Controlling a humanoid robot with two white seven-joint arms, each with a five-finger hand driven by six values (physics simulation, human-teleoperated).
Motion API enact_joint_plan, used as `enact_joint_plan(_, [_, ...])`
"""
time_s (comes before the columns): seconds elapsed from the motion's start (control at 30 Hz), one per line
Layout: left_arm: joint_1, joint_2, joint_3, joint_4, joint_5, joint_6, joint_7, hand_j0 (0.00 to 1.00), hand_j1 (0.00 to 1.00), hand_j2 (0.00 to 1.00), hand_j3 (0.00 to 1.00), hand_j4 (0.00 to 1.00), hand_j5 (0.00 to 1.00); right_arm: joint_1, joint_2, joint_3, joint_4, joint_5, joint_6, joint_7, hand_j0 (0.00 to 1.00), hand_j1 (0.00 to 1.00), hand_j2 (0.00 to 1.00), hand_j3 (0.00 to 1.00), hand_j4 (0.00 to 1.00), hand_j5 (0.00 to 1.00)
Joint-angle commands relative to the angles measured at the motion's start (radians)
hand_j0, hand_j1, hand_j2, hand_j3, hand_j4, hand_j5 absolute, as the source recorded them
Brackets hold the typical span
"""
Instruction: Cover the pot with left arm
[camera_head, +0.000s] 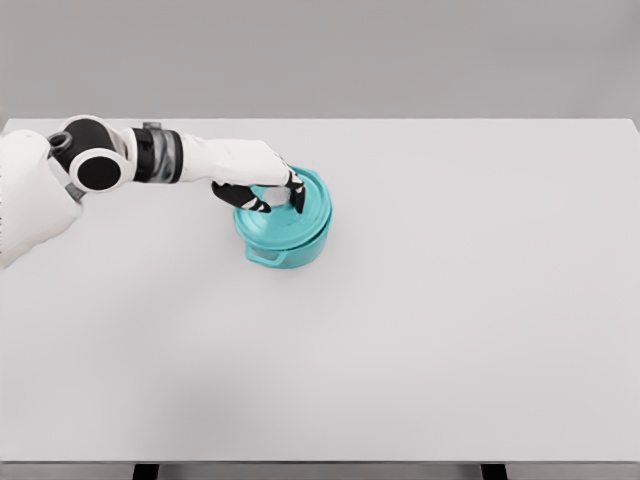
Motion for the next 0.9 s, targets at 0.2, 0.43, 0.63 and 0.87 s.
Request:
enact_joint_plan(0.2, [0.002,-0.004,-0.003,0.003,0.001,0.008,0.000,0.66,0.66,0.66,0.66,0.66,0.66,0.000,0.000,0.000,0.000,0.000,0.000,0.000,1.00,1.00,1.00,1.00,1.00,1.00])
enact_joint_plan(0.43, [0.000,-0.008,-0.001,0.006,-0.005,0.013,0.000,0.75,0.75,0.75,0.75,0.75,0.75,0.000,0.000,0.000,0.000,0.000,0.000,0.000,1.00,1.00,1.00,1.00,1.00,1.00])
enact_joint_plan(0.63, [0.000,-0.007,-0.001,0.006,-0.005,0.013,0.000,0.82,0.82,0.82,0.82,0.82,0.82,0.000,0.000,0.000,0.000,0.000,0.000,0.000,1.00,1.00,1.00,1.00,1.00,1.00])
enact_joint_plan(0.87, [-0.011,0.004,0.000,0.001,-0.002,0.011,0.000,0.98,0.98,0.98,0.98,0.98,0.98,0.000,0.000,0.000,0.000,0.000,0.000,0.000,1.00,1.00,1.00,1.00,1.00,1.00])
